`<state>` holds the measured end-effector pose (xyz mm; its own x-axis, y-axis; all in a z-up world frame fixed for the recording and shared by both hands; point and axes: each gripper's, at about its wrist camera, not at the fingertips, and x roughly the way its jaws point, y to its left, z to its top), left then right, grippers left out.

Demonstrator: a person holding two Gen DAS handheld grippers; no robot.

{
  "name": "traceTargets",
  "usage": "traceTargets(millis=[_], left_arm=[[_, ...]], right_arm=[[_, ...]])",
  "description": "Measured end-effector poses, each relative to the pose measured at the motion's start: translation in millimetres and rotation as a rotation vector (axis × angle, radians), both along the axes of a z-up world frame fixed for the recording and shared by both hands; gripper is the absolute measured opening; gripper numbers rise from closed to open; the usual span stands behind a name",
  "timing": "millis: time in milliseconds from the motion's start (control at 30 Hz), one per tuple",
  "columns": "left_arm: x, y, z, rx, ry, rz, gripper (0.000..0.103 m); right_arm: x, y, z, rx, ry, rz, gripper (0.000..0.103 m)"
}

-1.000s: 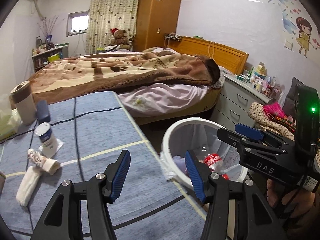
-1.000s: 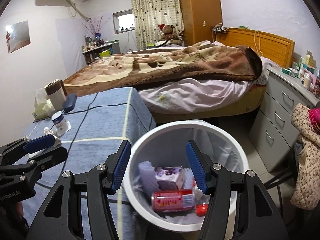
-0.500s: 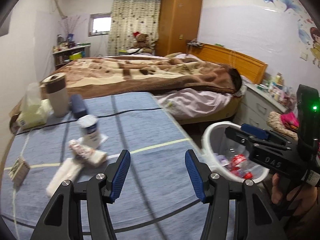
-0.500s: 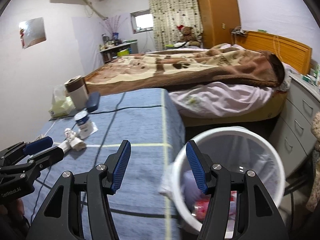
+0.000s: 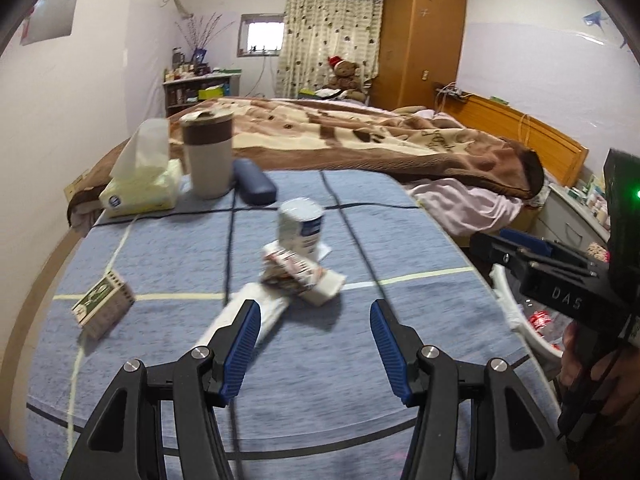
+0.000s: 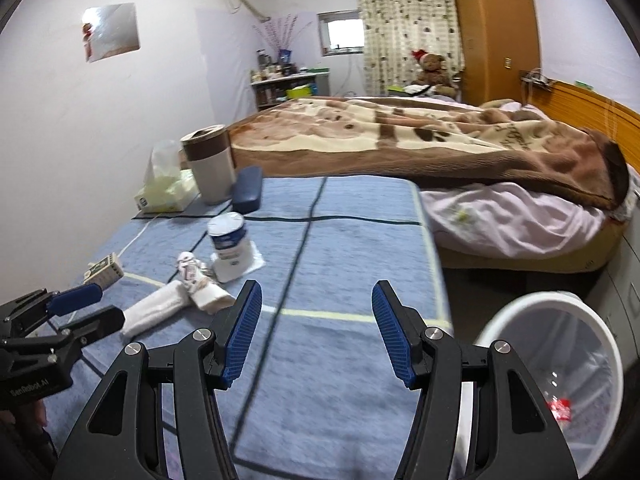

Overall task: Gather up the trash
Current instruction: 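Move both open tools from the wastebasket back over the bed cover, then grasp the white yogurt cup with the right tool while the left tool grasps the white towel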

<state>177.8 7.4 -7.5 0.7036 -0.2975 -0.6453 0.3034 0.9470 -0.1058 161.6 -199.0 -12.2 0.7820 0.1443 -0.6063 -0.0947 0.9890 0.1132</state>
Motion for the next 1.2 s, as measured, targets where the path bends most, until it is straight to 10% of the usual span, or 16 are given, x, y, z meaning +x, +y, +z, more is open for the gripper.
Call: traceTargets(millis=[1200], left_arm=[[73,44,-77,0.107,0.182,-0.013,0.067]], right_arm=[[111,85,-41,0.011,0.147,0.185,0.072]])
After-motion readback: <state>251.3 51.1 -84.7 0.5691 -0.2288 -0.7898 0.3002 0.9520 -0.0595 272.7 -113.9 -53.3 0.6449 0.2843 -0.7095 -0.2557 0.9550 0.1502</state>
